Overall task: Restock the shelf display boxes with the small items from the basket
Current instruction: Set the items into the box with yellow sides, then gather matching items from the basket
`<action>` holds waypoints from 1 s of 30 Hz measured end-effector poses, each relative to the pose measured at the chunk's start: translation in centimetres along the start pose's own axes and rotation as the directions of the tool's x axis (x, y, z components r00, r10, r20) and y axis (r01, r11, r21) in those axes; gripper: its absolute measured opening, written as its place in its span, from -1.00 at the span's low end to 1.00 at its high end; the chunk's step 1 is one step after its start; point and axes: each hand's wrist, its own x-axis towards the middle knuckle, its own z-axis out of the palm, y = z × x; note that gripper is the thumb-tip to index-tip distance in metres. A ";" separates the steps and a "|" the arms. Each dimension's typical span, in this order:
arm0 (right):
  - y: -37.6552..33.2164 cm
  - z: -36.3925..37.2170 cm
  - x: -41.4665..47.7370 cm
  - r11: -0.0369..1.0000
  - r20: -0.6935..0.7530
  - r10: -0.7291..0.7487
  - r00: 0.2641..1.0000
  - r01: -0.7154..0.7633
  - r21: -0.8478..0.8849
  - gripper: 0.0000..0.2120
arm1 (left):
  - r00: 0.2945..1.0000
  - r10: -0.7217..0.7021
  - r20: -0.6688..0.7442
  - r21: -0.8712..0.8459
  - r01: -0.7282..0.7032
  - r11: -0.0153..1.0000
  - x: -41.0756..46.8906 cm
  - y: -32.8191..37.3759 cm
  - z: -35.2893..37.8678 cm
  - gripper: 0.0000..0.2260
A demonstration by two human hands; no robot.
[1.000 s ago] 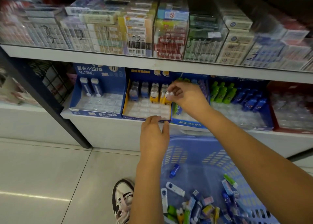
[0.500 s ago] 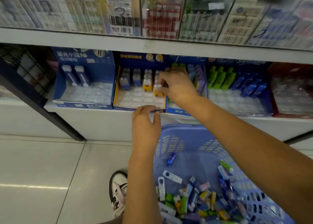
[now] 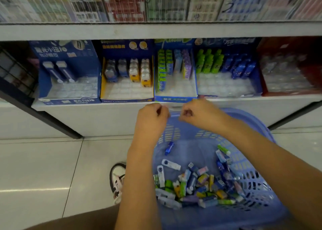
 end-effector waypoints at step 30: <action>13.1 16.2 -10.5 0.959 0.766 0.280 0.579 -0.200 -0.200 -0.96 | 0.691 -0.481 0.540 0.693 -0.040 0.720 -9.1 -10.7 21.7 -0.77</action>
